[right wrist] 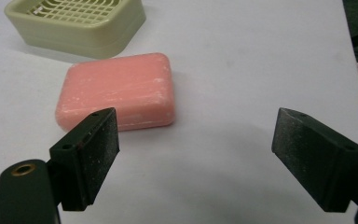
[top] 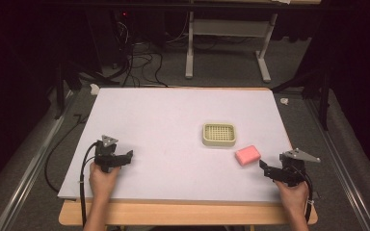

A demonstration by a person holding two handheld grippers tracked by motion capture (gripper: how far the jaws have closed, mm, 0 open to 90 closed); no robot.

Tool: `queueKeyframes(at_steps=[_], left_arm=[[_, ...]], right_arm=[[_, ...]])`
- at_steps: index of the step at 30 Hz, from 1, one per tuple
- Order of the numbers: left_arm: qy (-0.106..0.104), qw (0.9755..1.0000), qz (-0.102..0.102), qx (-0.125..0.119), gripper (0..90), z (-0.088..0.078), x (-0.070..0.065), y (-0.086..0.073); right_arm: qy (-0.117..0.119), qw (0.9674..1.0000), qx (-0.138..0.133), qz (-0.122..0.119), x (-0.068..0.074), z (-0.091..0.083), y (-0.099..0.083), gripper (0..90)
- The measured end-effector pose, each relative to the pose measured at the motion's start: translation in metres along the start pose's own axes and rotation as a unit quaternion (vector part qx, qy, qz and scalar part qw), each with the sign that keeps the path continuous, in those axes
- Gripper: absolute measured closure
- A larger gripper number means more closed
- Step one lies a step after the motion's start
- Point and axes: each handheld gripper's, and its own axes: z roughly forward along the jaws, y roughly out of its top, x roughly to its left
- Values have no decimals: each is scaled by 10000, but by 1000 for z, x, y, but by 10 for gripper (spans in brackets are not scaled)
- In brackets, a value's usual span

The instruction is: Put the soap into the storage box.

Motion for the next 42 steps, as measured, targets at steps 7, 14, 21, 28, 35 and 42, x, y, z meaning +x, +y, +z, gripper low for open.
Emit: queueKeyframes(at_steps=[7,14,21,28,35,42], left_arm=[[7,10000,-2,-11,162,0,0,0],[6,10000,-2,-12,162,0,0,0],[6,10000,-2,-11,162,0,0,0],[6,10000,-2,-12,162,0,0,0],[6,10000,-2,-11,162,0,0,0],[6,10000,-2,-11,162,0,0,0]], right_arm=[[90,9999,24,-117,9,2,1,139],[182,9995,10,-255,21,6,4,127],[302,9987,70,-416,34,14,11,124],[345,9978,95,-554,43,21,18,122],[287,9971,186,-685,49,30,24,122],[75,9959,365,-828,53,40,27,122]])
